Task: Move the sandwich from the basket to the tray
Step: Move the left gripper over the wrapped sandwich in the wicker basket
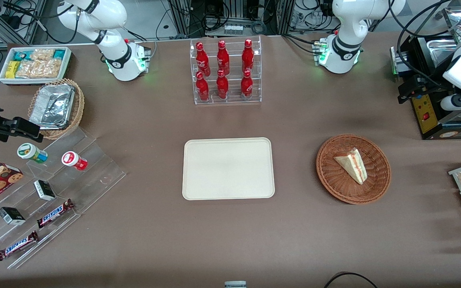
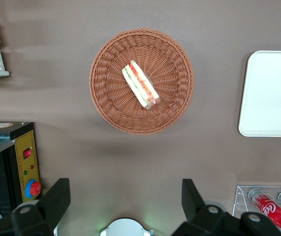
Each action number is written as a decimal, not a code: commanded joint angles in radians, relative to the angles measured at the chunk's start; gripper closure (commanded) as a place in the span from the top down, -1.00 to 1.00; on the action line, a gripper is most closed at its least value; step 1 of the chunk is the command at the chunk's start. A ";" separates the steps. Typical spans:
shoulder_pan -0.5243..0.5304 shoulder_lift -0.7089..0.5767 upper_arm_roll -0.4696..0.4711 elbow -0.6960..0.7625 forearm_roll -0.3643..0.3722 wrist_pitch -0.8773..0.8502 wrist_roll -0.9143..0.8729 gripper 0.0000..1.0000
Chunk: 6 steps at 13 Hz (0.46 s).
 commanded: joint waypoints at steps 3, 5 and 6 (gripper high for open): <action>-0.015 0.002 0.008 -0.037 0.000 0.030 -0.001 1.00; -0.015 -0.013 0.011 -0.169 0.000 0.140 -0.013 1.00; -0.015 -0.025 0.014 -0.235 0.009 0.213 -0.023 1.00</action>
